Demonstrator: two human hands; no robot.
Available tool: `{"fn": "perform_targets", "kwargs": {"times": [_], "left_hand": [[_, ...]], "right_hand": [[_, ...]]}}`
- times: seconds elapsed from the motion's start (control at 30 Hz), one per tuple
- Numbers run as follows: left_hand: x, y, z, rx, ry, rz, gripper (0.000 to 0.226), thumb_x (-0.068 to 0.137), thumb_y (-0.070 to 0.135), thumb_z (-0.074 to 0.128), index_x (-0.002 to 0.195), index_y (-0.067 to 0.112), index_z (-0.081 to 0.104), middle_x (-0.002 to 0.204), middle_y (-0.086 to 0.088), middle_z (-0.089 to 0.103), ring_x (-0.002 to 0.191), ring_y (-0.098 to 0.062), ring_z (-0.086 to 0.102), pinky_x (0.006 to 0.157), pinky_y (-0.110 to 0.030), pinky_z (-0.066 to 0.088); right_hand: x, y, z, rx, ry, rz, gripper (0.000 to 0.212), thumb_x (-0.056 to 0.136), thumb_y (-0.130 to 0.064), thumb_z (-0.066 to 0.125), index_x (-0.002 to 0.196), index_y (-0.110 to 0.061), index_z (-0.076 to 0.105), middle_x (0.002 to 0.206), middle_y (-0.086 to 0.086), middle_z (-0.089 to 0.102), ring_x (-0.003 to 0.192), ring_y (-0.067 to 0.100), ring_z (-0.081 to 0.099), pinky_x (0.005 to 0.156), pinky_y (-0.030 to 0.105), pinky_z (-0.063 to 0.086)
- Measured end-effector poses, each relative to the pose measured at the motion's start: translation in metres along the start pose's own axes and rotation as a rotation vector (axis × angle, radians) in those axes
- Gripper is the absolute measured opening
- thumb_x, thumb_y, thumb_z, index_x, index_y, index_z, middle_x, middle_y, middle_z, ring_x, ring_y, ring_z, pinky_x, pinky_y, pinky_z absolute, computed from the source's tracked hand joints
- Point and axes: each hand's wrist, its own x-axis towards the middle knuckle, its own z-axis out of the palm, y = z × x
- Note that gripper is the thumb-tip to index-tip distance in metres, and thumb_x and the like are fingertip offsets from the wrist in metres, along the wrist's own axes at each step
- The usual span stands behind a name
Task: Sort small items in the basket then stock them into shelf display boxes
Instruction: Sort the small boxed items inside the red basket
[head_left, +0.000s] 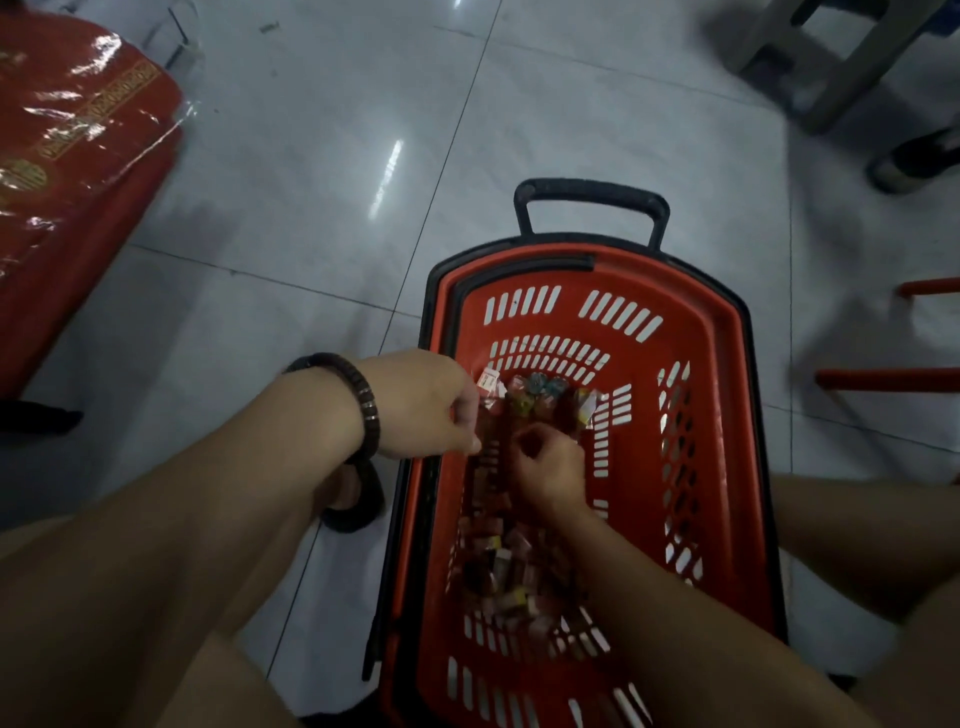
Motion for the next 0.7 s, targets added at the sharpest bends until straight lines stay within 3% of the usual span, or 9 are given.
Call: {"fn": "perform_targets", "kwargs": {"times": [0.07, 0.1, 0.2, 0.27, 0.33, 0.47, 0.57, 0.7], "left_hand": [[-0.004, 0.006, 0.014, 0.054, -0.072, 0.013, 0.015, 0.093, 0.042, 0.076, 0.102, 0.031, 0.071, 0.086, 0.018, 0.056, 0.077, 0.000, 0.052, 0.067, -0.019, 0.041], [-0.006, 0.009, 0.020, 0.077, -0.081, 0.011, 0.021, 0.092, 0.037, 0.079, 0.109, 0.032, 0.068, 0.086, 0.018, 0.051, 0.077, -0.001, 0.049, 0.069, -0.019, 0.042], [-0.010, 0.015, 0.028, 0.128, -0.080, -0.018, 0.047, 0.088, 0.019, 0.084, 0.127, 0.033, 0.061, 0.086, 0.017, 0.039, 0.085, -0.006, 0.045, 0.077, -0.021, 0.044], [-0.011, 0.015, 0.029, 0.140, -0.071, -0.023, 0.055, 0.087, 0.013, 0.084, 0.131, 0.033, 0.059, 0.087, 0.017, 0.037, 0.097, -0.010, 0.048, 0.080, -0.022, 0.046], [-0.011, 0.014, 0.031, 0.150, -0.049, -0.017, 0.057, 0.087, 0.011, 0.083, 0.133, 0.034, 0.059, 0.089, 0.017, 0.038, 0.103, -0.011, 0.049, 0.084, -0.023, 0.048], [-0.008, 0.014, 0.035, 0.187, -0.023, -0.001, 0.056, 0.090, 0.012, 0.080, 0.136, 0.033, 0.056, 0.094, 0.014, 0.045, 0.101, -0.012, 0.048, 0.083, -0.024, 0.046], [-0.005, 0.017, 0.033, 0.205, -0.013, -0.005, 0.056, 0.096, 0.012, 0.074, 0.143, 0.030, 0.051, 0.128, 0.004, 0.057, 0.115, -0.016, 0.055, 0.089, -0.025, 0.047], [-0.001, 0.021, 0.030, 0.220, -0.061, -0.005, 0.058, 0.099, 0.012, 0.070, 0.149, 0.028, 0.044, 0.141, 0.000, 0.053, 0.126, -0.021, 0.055, 0.100, -0.029, 0.048]], "right_hand": [[-0.006, 0.023, 0.007, -0.169, -0.222, -0.011, 0.022, 0.089, -0.025, 0.080, 0.111, -0.023, 0.077, 0.103, -0.006, 0.076, 0.097, 0.012, 0.073, 0.065, 0.006, 0.046], [-0.008, 0.031, 0.013, -0.229, -0.313, -0.036, 0.038, 0.085, -0.030, 0.085, 0.120, -0.023, 0.073, 0.116, -0.002, 0.074, 0.107, 0.017, 0.072, 0.077, 0.013, 0.052], [-0.018, 0.044, 0.033, -0.347, -0.487, -0.094, 0.092, 0.077, -0.045, 0.090, 0.154, -0.025, 0.045, 0.152, 0.009, 0.040, 0.136, 0.029, 0.052, 0.115, 0.035, 0.046], [-0.023, 0.049, 0.046, -0.401, -0.579, -0.115, 0.114, 0.078, -0.046, 0.090, 0.166, -0.025, 0.021, 0.163, 0.013, 0.016, 0.145, 0.039, 0.043, 0.121, 0.043, 0.042], [-0.025, 0.054, 0.058, -0.458, -0.601, -0.154, 0.124, 0.080, -0.043, 0.088, 0.169, -0.022, 0.005, 0.167, 0.014, 0.002, 0.148, 0.043, 0.039, 0.121, 0.045, 0.041], [-0.022, 0.051, 0.069, -0.475, -0.590, -0.160, 0.139, 0.073, -0.041, 0.093, 0.169, -0.022, -0.005, 0.168, 0.013, 0.000, 0.147, 0.045, 0.040, 0.119, 0.047, 0.044], [-0.014, 0.040, 0.074, -0.524, -0.636, -0.079, 0.147, 0.069, -0.049, 0.093, 0.167, -0.033, -0.016, 0.171, 0.010, -0.003, 0.151, 0.045, 0.033, 0.123, 0.050, 0.038], [-0.009, 0.031, 0.079, -0.573, -0.683, -0.024, 0.143, 0.066, -0.054, 0.093, 0.166, -0.033, -0.007, 0.166, 0.016, 0.017, 0.151, 0.045, 0.031, 0.123, 0.056, 0.037]]}}
